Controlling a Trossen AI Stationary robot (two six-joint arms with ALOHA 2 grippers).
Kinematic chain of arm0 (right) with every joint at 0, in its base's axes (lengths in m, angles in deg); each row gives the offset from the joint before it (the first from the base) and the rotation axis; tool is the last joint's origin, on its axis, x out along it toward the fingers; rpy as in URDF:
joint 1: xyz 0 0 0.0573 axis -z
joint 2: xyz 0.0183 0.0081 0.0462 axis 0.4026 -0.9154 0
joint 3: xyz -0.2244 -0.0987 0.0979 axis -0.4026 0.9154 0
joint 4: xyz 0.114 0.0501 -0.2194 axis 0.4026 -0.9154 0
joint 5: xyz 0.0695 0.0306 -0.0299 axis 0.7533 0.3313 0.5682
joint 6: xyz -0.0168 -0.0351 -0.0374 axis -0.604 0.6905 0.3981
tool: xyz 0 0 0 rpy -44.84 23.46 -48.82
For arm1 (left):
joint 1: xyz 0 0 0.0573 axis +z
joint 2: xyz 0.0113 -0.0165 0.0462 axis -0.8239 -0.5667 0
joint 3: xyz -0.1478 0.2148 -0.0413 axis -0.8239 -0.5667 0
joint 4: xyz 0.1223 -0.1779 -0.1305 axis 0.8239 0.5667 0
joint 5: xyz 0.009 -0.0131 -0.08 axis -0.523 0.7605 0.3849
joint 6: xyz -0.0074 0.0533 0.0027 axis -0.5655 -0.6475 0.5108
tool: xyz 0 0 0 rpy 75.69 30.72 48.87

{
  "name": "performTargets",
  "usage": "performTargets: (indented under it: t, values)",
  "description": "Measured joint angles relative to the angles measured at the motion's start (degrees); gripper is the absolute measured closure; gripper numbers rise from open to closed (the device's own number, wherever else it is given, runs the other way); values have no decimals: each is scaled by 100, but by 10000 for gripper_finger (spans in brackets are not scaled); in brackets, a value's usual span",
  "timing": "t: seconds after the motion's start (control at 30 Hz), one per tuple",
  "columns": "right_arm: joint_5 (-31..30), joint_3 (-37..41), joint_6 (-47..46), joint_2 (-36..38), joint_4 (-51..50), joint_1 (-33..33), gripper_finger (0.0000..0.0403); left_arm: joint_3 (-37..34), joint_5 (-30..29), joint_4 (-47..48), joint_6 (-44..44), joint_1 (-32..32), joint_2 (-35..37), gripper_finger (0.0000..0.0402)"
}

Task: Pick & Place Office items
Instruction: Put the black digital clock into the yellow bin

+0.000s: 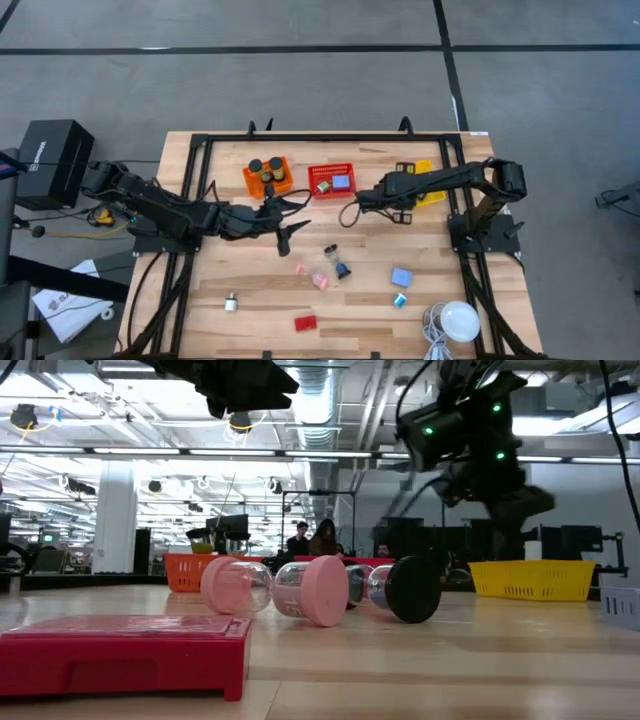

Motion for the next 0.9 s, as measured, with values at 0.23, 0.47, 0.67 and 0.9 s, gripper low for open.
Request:
performTargets:
  t: [0.23, 0.47, 0.67, 0.9]
  values:
    - [-109, -3, -749, 61, -1142, -99, 239, 0, 2, 4, 0, 0, 0, 211]
    - [-84, 2, -1292, 267, -1030, 164, 257, 0, 7, 19, 21, -11, -4, 211]
    - [62, 221, -1511, 258, -676, 478, 213, 0, 26, 59, 42, -11, -7, 211]
    - [62, 516, -1711, 256, -208, 741, 191, 0, 24, 57, 44, -11, -7, 211]
